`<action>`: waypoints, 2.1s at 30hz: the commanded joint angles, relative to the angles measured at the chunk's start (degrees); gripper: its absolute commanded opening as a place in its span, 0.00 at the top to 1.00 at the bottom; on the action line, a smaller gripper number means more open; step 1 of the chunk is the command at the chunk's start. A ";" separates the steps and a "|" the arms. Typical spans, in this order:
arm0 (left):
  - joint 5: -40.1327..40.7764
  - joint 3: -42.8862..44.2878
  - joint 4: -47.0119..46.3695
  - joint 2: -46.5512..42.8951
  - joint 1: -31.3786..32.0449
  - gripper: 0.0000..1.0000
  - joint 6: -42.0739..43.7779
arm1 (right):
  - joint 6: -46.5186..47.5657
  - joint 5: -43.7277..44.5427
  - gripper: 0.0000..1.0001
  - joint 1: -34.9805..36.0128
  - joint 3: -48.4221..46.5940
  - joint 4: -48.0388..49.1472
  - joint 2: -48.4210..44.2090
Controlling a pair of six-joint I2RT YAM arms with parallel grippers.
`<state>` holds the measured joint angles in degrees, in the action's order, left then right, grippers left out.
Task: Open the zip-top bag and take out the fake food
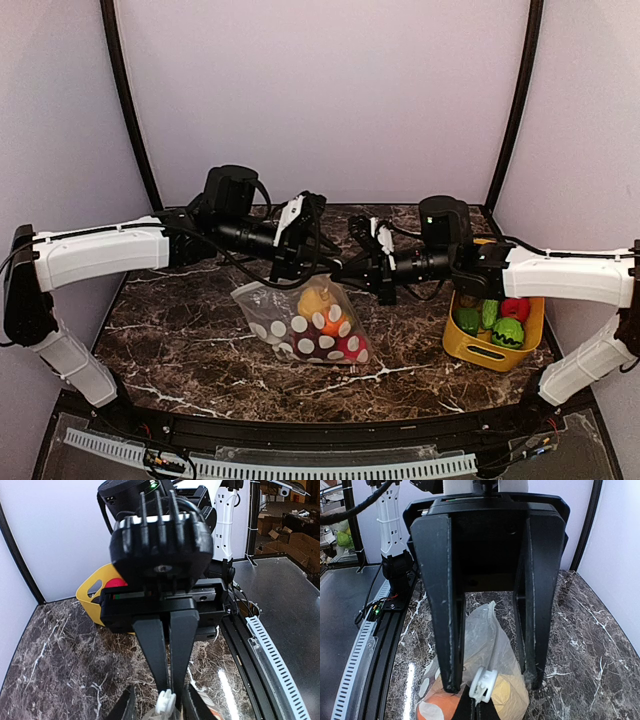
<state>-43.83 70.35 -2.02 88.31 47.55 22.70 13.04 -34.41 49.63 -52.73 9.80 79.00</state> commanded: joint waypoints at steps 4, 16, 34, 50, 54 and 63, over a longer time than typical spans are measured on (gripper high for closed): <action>-3.31 1.54 1.67 0.90 0.47 0.79 0.14 | 0.56 1.27 1.00 0.56 -0.20 1.22 -2.11; -1.15 -1.03 3.25 -0.81 0.40 0.94 0.53 | 0.89 2.74 1.00 0.51 1.73 2.07 -3.42; 4.59 -6.56 6.91 -6.12 -2.51 0.99 1.71 | -0.41 5.68 1.00 -0.71 5.76 3.82 -7.70; 10.20 -14.52 11.39 -13.78 -6.88 0.99 1.20 | -4.56 6.62 1.00 -7.72 12.10 6.13 -14.67; 12.43 -15.24 13.03 -15.35 -7.26 0.99 1.34 | -4.69 7.28 1.00 -8.67 13.35 6.02 -15.88; 17.27 -17.17 17.46 -17.78 -7.74 0.99 2.23 | -6.35 8.83 1.00 -11.04 16.55 6.76 -18.46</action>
<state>-30.83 54.92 9.23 72.79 40.60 23.81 8.36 -27.77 40.29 -37.63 12.88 62.52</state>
